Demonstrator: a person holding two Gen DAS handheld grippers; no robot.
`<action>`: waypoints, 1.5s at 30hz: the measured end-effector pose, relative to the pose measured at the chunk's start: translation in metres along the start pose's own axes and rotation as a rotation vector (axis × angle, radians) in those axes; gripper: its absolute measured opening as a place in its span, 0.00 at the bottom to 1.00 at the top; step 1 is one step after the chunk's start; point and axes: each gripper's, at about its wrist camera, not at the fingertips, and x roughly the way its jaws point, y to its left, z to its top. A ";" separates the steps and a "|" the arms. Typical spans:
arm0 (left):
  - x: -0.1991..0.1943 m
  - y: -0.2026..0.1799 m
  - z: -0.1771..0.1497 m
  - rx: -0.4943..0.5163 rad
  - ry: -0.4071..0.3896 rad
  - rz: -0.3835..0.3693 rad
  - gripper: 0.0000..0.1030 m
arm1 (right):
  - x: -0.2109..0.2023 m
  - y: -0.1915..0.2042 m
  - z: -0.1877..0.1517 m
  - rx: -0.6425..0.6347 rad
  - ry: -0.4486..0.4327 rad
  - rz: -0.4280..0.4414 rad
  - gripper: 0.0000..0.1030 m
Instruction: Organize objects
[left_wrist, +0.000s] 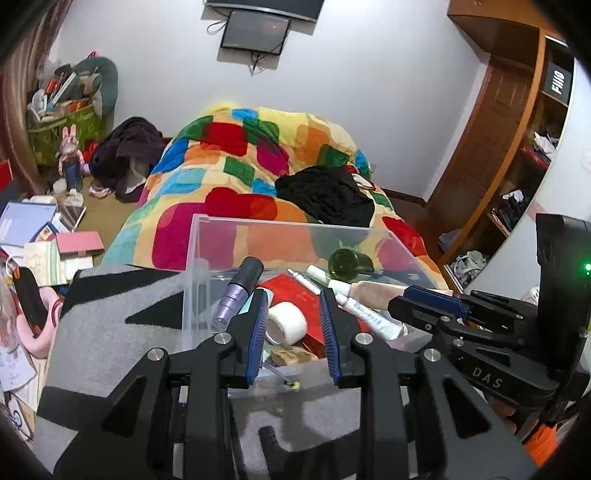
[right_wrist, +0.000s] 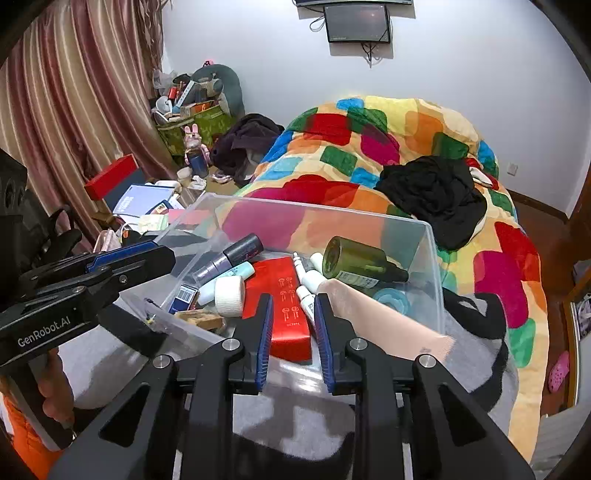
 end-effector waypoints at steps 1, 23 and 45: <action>-0.002 -0.003 -0.001 0.011 -0.004 0.001 0.27 | -0.003 0.000 -0.001 0.003 -0.003 0.003 0.20; -0.065 -0.042 -0.053 0.166 -0.110 0.049 0.88 | -0.088 0.014 -0.046 -0.035 -0.216 -0.045 0.86; -0.063 -0.032 -0.075 0.100 -0.101 0.071 0.93 | -0.092 0.007 -0.075 0.008 -0.202 -0.048 0.87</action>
